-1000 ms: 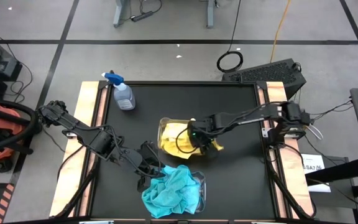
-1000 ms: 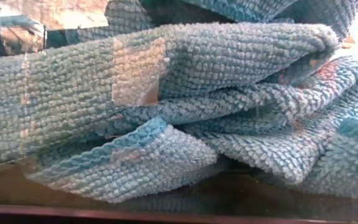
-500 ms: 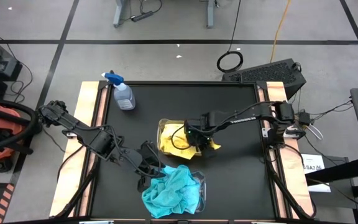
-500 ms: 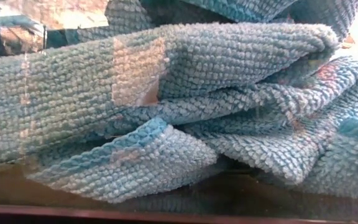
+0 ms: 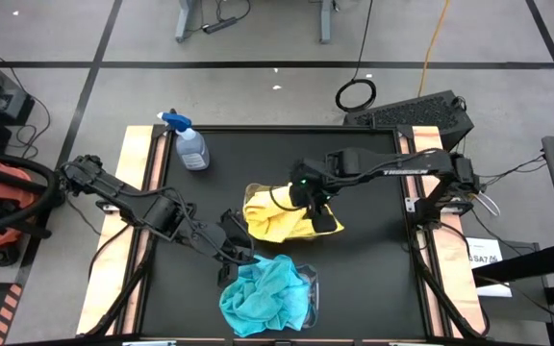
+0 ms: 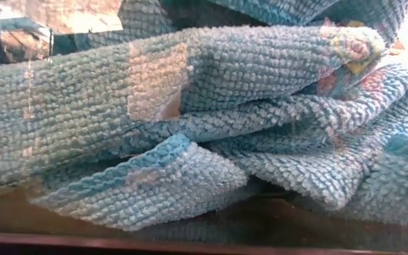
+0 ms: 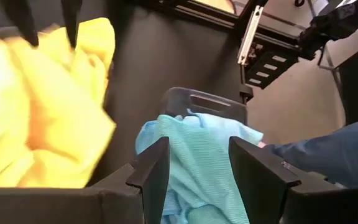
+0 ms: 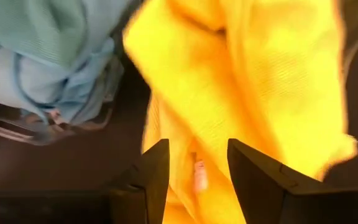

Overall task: Sort microfiber towel by color & place in baskets
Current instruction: Put the yellow microfiber cloth into the top transparent bin, then return to Home Position

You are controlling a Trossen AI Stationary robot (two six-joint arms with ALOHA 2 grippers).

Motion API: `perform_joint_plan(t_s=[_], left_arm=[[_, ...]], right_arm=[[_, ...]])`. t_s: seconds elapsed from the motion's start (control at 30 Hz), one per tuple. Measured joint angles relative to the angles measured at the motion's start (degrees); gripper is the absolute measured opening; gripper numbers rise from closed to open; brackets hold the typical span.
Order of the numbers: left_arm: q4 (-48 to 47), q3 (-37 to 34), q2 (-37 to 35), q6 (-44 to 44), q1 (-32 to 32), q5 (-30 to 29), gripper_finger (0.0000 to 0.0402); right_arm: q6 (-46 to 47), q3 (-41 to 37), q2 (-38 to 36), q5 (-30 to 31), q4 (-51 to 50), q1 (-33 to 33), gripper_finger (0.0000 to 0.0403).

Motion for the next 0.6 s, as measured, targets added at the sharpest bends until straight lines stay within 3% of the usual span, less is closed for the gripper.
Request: perform_joint_plan(t_s=[0.43,0.6], left_arm=[[-3.7,0.0,0.0,4.2,3.7,-1.4,0.0173],[-3.6,0.0,-1.7,8.8,3.8,-8.4,0.0173]], right_arm=[[4.6,3.3,-7.4,0.1,-10.1,0.1,0.0160],[6.6,3.3,-13.5,2.0,-10.1,0.9,0.0160]])
